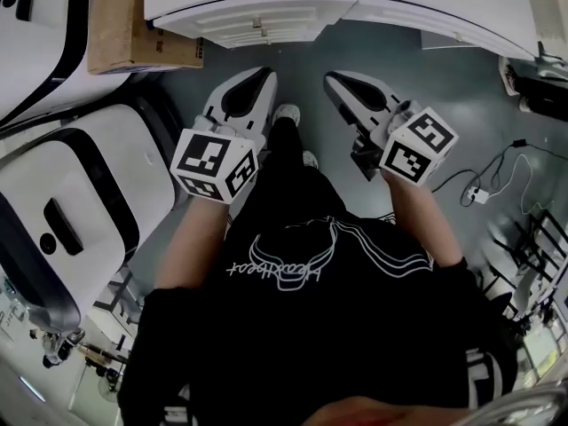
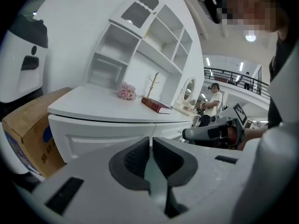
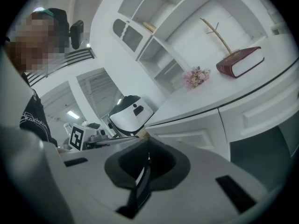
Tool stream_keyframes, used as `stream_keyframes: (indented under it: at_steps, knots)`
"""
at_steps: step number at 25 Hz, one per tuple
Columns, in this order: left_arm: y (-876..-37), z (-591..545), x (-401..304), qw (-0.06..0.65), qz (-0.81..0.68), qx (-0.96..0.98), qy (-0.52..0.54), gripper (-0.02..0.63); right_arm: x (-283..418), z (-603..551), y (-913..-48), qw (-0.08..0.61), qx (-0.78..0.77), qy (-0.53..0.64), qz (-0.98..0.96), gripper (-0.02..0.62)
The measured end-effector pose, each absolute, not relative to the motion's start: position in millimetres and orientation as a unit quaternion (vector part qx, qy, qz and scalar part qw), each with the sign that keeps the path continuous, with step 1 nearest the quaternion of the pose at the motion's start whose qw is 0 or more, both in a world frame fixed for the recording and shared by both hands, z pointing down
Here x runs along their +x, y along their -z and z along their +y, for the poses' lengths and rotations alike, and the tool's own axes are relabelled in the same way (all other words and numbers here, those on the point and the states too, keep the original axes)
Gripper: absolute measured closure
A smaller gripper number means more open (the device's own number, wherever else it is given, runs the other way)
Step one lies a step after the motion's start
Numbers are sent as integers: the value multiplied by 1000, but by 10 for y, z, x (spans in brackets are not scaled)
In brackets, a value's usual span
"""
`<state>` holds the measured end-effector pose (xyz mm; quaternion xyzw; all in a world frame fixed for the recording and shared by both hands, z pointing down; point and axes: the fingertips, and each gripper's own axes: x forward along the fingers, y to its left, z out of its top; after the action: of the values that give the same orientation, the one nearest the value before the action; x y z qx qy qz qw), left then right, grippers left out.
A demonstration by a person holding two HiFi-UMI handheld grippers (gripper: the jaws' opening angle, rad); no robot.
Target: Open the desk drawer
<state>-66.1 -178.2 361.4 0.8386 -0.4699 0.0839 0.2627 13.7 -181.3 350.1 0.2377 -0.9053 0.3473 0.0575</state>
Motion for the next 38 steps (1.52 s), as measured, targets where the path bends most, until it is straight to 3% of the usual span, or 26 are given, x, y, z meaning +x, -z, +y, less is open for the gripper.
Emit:
stream_keyframes:
  at_steps: [17, 38]
  knots:
    - [-4938, -2565, -1050, 307, -527, 776, -159, 428, 112, -2160, -4088, 88, 263, -390, -878, 589]
    - [-5466, -2973, -1145, 306, -600, 711, -200, 431, 213, -2146, -4383, 82, 271, -423, -861, 589]
